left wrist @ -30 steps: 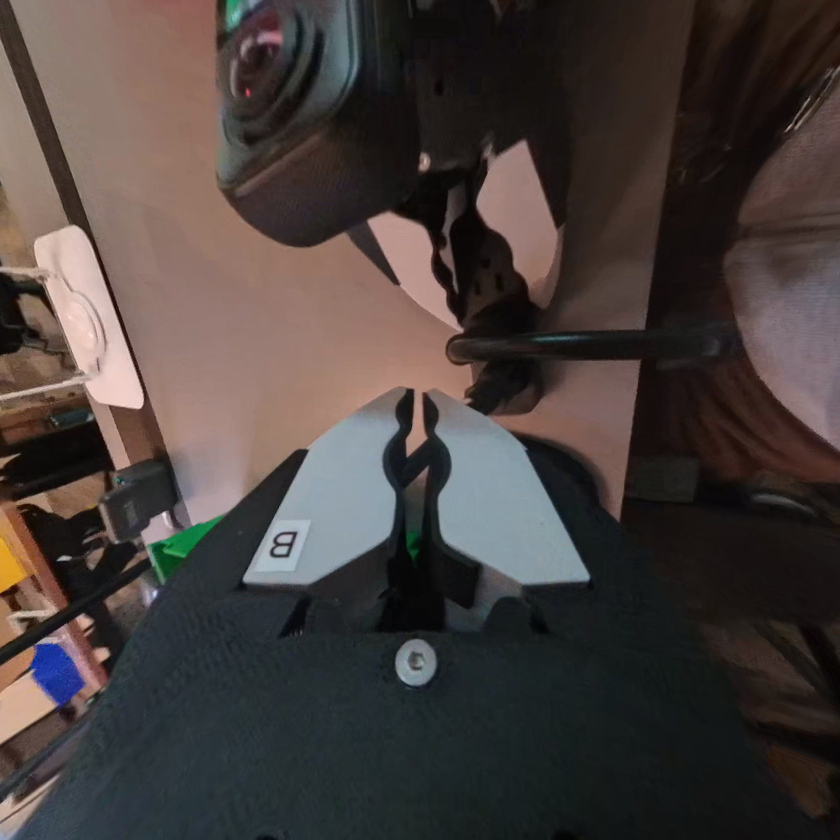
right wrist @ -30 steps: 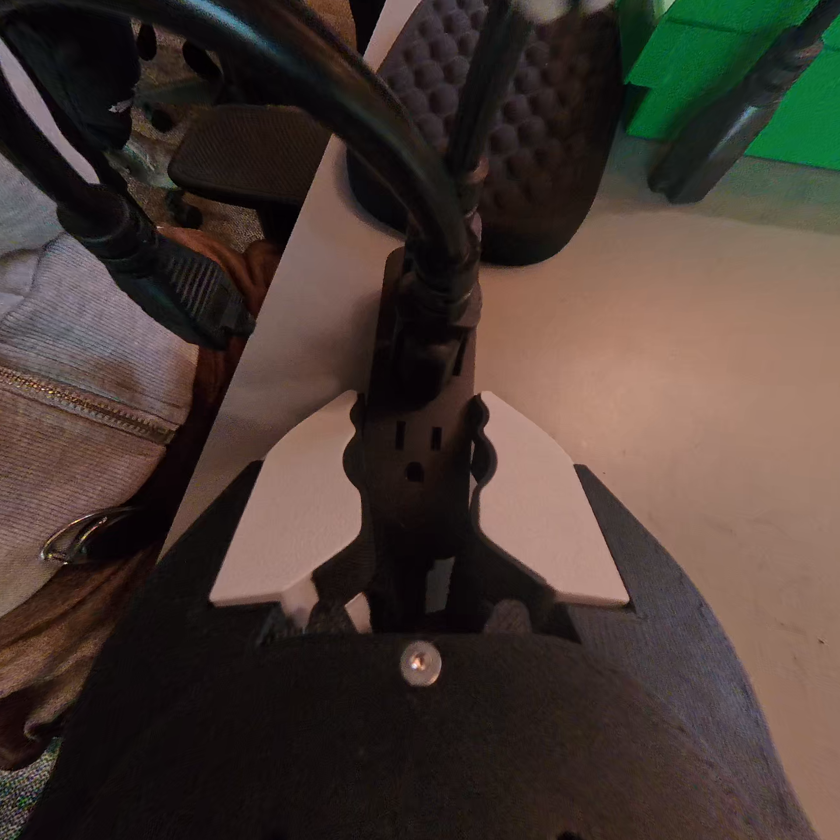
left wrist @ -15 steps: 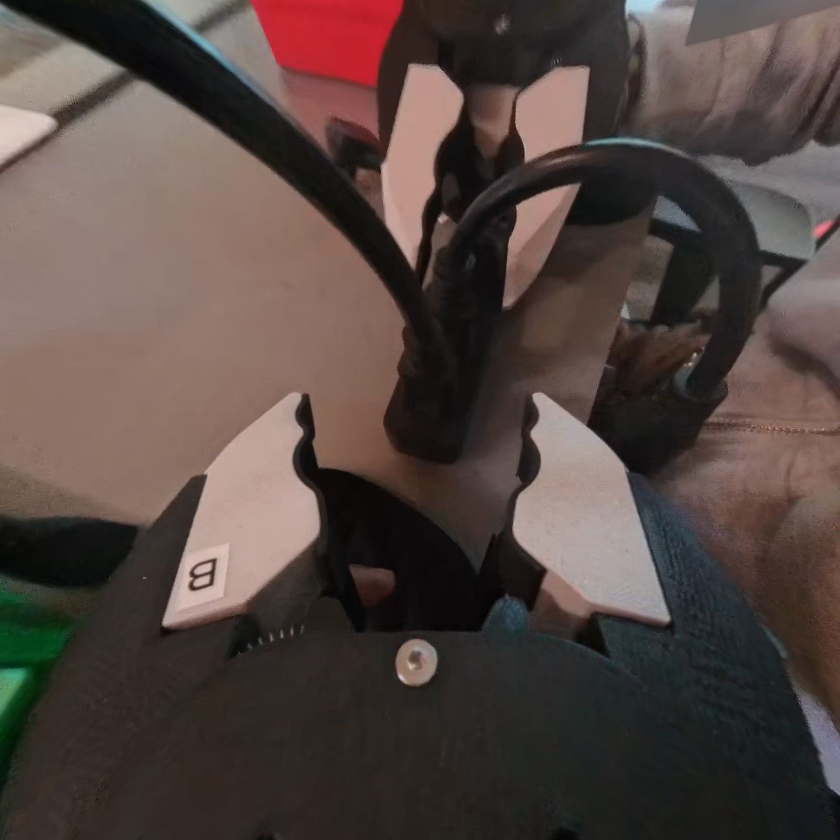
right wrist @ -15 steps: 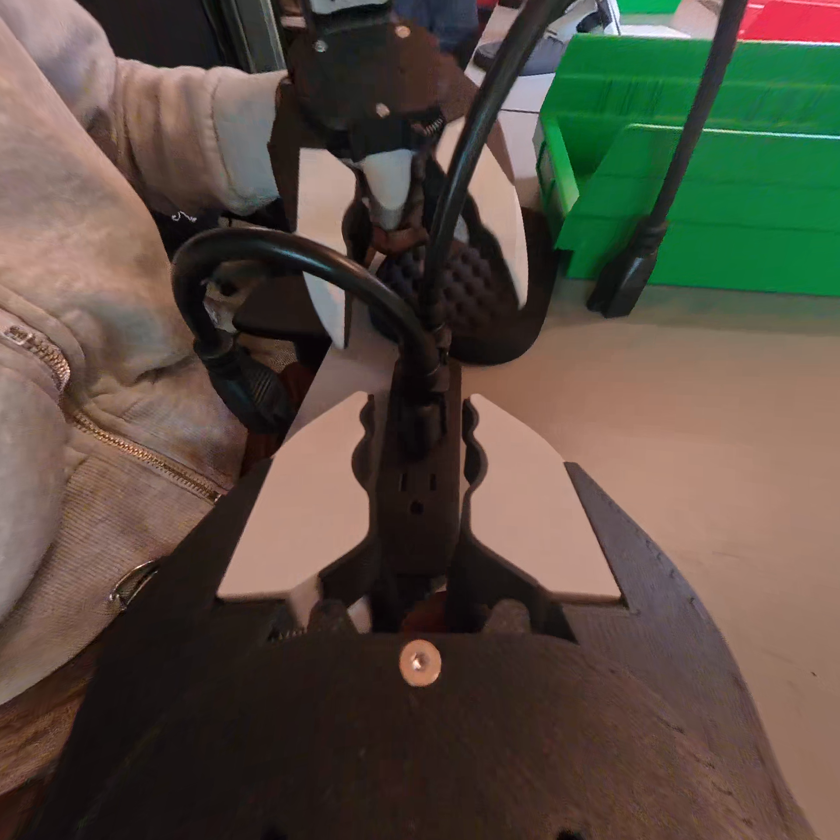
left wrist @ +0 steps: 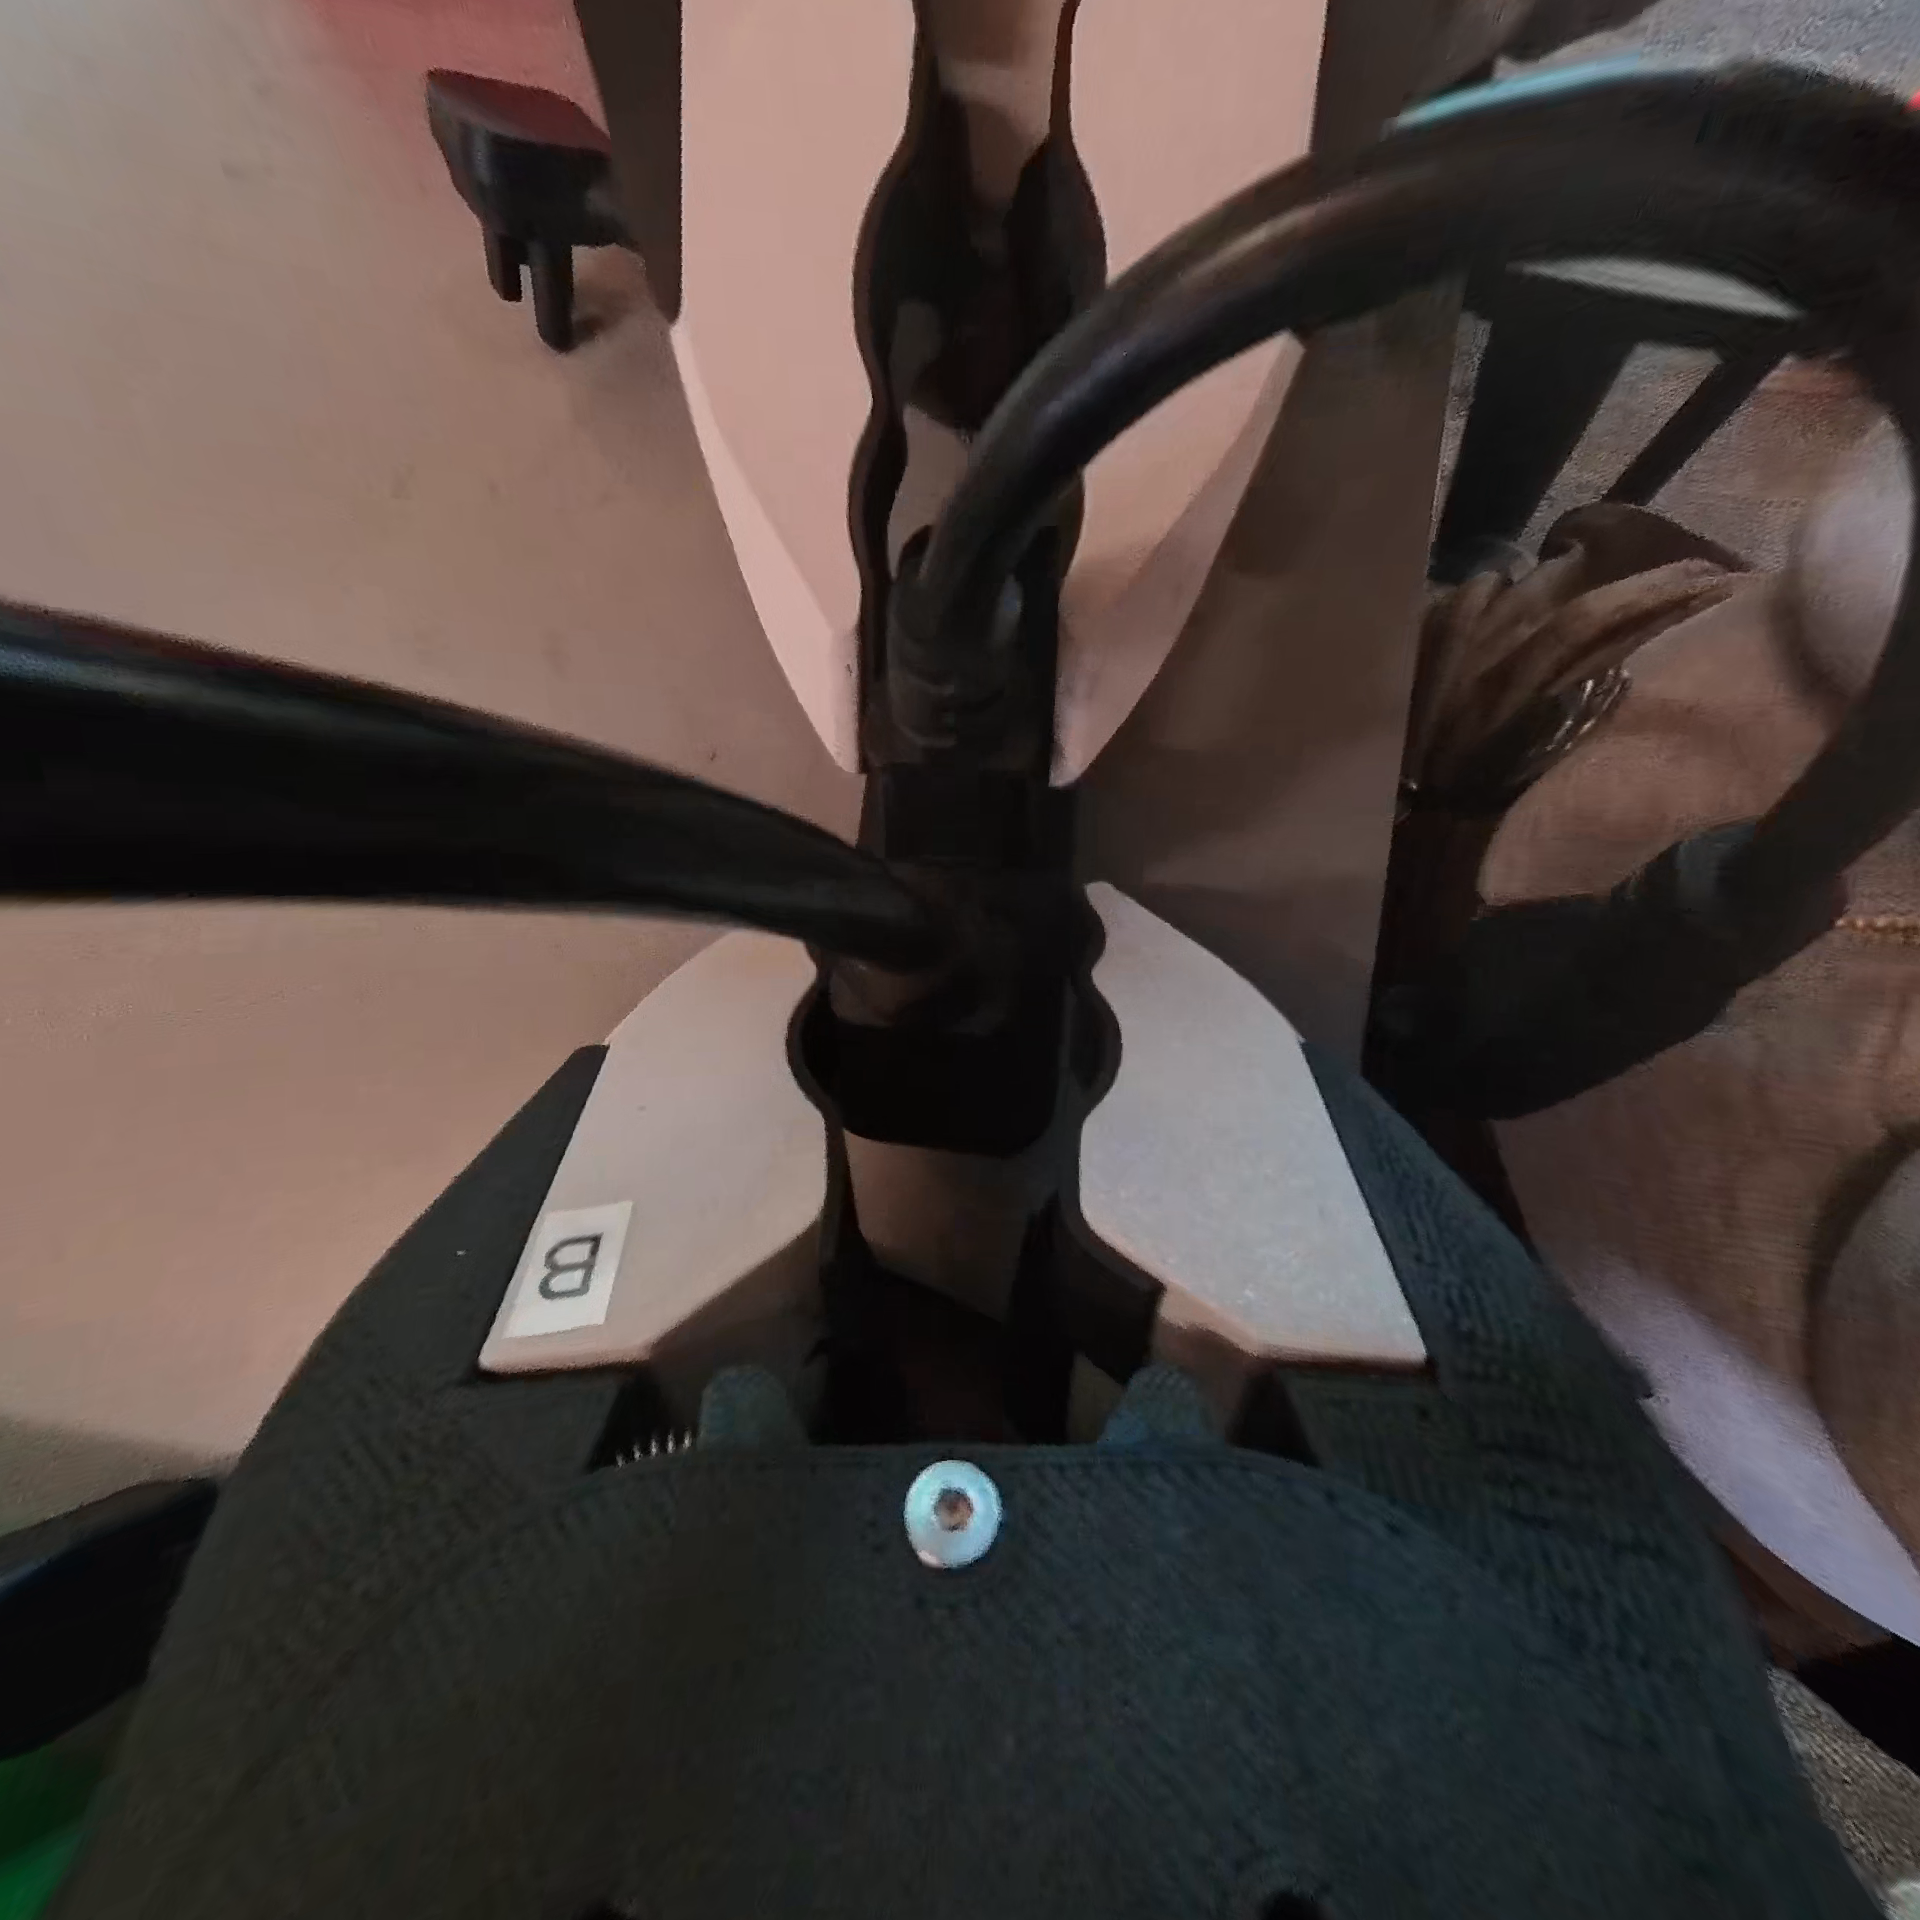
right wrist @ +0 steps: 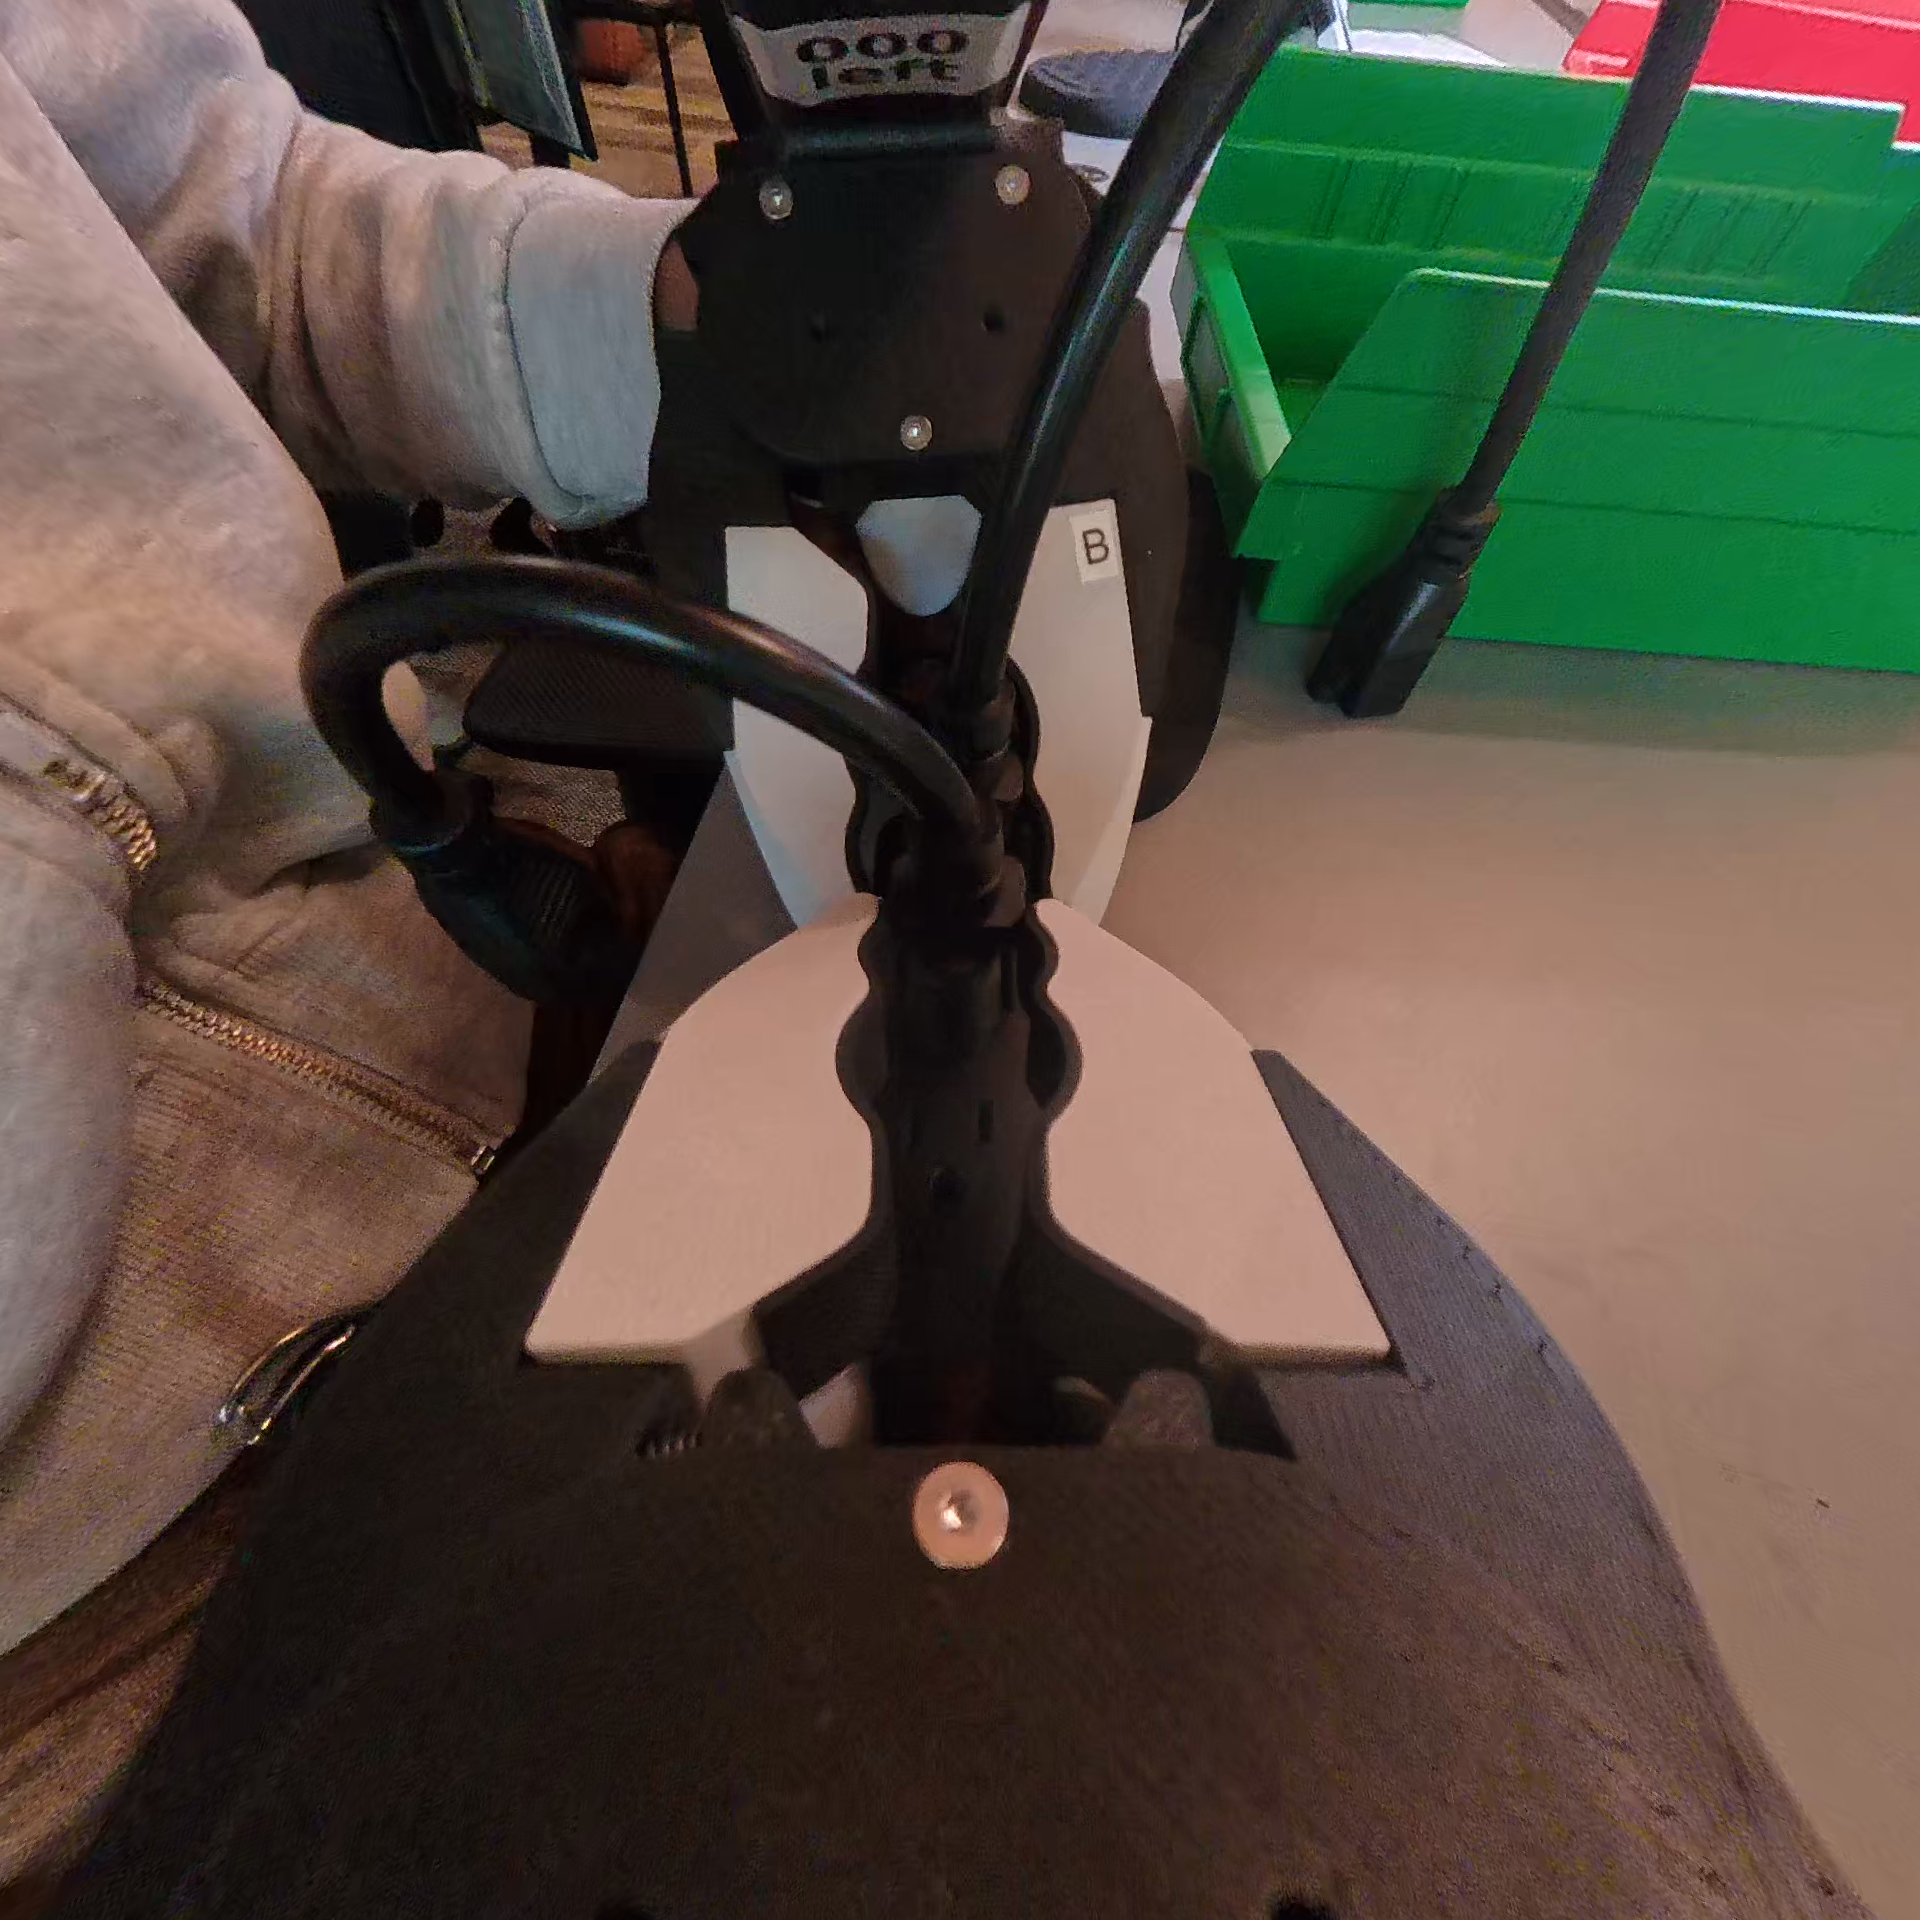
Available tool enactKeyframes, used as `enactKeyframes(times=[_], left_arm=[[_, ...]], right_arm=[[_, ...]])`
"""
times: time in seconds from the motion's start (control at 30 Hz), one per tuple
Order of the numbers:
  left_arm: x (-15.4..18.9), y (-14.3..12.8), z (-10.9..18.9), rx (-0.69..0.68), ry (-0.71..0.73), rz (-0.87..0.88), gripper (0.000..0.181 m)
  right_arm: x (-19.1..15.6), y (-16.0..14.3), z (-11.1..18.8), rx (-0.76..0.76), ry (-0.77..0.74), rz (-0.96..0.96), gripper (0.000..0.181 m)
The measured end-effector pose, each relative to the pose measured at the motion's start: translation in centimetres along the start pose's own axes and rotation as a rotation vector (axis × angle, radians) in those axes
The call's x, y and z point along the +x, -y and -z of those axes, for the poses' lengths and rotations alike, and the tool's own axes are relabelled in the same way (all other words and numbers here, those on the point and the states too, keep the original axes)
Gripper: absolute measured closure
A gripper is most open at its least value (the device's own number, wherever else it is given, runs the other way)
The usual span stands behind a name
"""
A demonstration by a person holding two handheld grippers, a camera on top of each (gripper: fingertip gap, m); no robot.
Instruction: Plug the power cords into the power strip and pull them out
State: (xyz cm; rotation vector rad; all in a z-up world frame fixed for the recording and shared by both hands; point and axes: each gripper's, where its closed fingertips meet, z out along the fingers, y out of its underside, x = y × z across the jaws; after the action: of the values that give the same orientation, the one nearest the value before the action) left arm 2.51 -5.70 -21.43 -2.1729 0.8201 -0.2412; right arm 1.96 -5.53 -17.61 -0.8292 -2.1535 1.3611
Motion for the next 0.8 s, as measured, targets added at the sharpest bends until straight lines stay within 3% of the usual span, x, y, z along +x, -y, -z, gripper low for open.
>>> enactKeyframes(times=[0.8], left_arm=[[-0.54,-0.23,-0.31,-0.001,-0.023,0.001,0.140]], right_arm=[[-0.12,0.12,0.08,-0.030,-0.034,0.035,0.159]])
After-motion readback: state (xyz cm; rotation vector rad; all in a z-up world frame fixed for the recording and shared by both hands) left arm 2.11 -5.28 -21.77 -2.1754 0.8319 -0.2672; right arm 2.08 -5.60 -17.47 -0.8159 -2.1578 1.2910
